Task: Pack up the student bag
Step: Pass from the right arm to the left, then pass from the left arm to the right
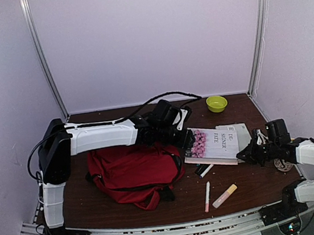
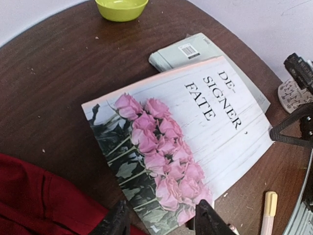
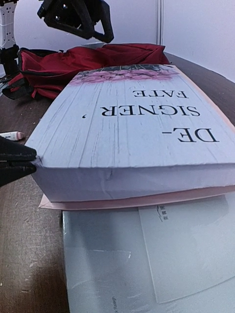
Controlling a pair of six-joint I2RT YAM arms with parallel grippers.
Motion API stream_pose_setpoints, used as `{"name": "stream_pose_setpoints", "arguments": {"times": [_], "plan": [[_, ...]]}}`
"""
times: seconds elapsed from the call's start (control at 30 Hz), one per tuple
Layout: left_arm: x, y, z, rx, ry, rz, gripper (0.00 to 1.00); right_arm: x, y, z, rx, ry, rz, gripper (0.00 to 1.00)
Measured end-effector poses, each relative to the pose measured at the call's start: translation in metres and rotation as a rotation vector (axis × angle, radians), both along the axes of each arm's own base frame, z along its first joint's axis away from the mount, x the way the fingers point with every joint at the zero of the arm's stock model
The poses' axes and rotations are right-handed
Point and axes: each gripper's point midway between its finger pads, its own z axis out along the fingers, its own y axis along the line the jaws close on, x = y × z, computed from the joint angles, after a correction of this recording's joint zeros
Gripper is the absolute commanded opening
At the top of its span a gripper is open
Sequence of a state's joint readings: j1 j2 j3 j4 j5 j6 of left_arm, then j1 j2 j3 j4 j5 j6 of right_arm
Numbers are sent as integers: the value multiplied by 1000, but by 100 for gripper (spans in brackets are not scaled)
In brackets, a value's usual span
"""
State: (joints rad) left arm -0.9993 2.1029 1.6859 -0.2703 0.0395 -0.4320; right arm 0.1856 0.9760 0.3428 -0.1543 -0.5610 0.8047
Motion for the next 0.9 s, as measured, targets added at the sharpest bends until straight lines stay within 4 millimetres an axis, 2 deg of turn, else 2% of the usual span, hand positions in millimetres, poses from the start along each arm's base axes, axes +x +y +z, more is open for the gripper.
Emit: {"name": "stream_pose_setpoints", "arguments": {"times": [0.13, 0.2, 0.3, 0.33, 0.37, 0.5, 0.53, 0.6, 0.77, 0.9], "plan": [[0, -4, -36, 50, 51, -11, 31, 0, 0, 0, -8, -8, 10, 0], [-2, -2, -53, 75, 79, -16, 29, 0, 0, 1, -12, -8, 13, 0], [2, -2, -61, 74, 94, -16, 28, 4, 1, 6, -14, -22, 18, 0], [3, -1, -62, 71, 99, -17, 27, 5, 1, 7, -16, -24, 20, 4], [3, -1, -64, 69, 103, -18, 27, 5, 1, 8, -17, -28, 23, 15], [6, -3, -71, 59, 119, -21, 27, 7, 1, 13, -34, -37, 35, 72], [7, -3, -72, 55, 120, -21, 27, 7, 0, 13, -44, -37, 39, 84], [7, -4, -73, 49, 126, -22, 26, 7, -3, 13, -69, -31, 39, 99], [9, -6, -73, 31, 128, -26, 26, 15, -11, 22, -132, -59, 23, 100], [10, -7, -73, 23, 131, -27, 26, 21, -13, 20, -130, -63, 16, 100]]}}
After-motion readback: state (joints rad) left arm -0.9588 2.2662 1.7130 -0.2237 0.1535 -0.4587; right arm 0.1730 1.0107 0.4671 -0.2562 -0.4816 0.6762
